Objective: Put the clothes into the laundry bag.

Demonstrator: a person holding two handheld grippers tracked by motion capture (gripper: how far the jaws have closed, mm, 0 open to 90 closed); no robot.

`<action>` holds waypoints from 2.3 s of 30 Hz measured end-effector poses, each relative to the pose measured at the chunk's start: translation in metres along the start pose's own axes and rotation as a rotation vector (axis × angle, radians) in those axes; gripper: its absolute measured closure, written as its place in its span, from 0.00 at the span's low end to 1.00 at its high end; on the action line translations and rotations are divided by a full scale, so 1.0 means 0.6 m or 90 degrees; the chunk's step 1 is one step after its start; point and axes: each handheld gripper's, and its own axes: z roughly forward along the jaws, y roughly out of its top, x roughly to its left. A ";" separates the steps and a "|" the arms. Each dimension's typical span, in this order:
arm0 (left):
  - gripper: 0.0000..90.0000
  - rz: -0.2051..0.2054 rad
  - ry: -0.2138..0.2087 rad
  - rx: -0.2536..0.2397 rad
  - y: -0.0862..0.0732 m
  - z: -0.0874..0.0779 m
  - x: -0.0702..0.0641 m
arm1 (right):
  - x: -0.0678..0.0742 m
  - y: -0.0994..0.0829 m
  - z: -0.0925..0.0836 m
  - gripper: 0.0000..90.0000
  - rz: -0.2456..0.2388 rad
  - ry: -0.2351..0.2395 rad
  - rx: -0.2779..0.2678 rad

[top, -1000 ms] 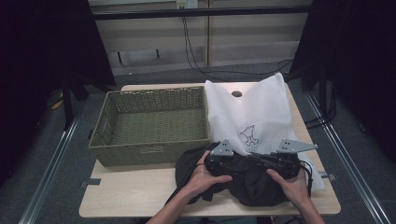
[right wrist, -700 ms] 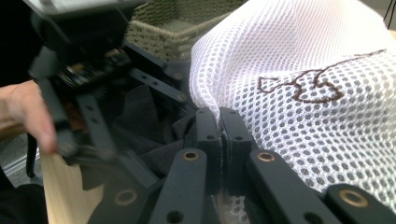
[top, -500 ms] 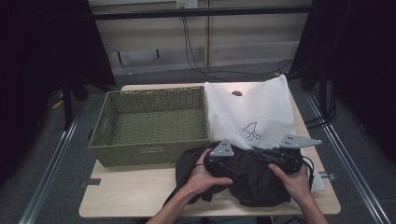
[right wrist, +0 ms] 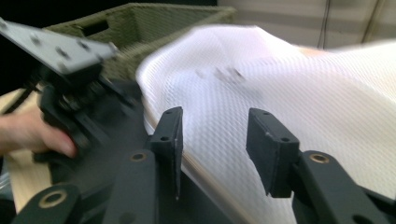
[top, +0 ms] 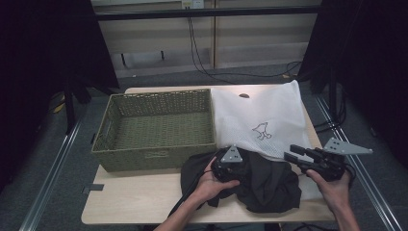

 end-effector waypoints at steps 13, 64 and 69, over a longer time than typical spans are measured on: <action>0.53 0.000 -0.035 -0.042 0.004 -0.016 -0.007 | -0.005 -0.042 0.012 0.92 -0.023 -0.052 0.062; 0.81 -0.049 0.016 -0.081 0.053 -0.029 -0.010 | 0.073 0.030 0.021 0.99 -0.057 0.053 0.008; 0.81 -0.049 0.032 -0.084 0.073 -0.027 -0.011 | 0.091 0.050 0.018 0.99 -0.067 0.084 -0.012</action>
